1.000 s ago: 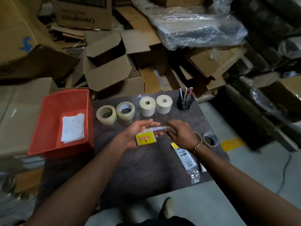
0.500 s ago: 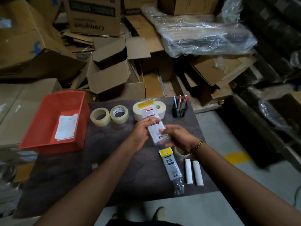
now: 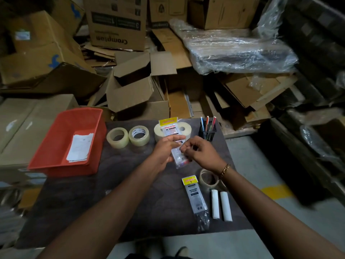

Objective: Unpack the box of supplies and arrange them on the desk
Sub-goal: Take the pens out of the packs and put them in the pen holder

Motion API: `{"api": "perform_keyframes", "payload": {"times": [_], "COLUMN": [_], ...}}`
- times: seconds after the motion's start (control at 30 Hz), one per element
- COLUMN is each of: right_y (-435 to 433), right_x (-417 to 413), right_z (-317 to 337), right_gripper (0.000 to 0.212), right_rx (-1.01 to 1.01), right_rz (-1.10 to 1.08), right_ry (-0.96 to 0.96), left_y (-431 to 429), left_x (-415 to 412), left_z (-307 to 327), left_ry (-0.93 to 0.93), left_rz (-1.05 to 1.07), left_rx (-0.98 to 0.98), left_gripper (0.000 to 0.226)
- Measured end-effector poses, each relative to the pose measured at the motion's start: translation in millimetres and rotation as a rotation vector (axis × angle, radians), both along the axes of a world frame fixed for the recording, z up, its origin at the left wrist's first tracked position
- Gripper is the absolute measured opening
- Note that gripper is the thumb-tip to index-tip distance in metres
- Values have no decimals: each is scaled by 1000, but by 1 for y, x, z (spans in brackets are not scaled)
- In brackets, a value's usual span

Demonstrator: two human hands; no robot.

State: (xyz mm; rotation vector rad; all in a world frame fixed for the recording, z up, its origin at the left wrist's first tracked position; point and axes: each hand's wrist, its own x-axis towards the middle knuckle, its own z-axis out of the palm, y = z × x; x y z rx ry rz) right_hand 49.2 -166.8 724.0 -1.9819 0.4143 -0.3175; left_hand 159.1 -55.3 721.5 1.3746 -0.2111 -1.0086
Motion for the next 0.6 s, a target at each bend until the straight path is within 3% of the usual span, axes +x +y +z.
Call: {"api": "perform_keyframes", "payload": {"times": [0.17,0.27,0.4,0.6], "right_y": [20,27,41,58], "right_x": [-5,-7,7,38], "right_z": [10,0,-7,10], "right_gripper": [19,23,25,40], "right_rx": [103,189,628,1113], "right_rz": [107,25,-142,-242], "right_ry": [16,104,234,11], "left_y": [7,9,5,-3], "left_x": [25,38,43,43], "left_z": [10,23,40,65], "left_ry": [-41,-91,-247,-478], "left_rz": [94,98,75,-59], "left_rx": [21,-13,-43,-129], "left_gripper": [35,33,29,31]}}
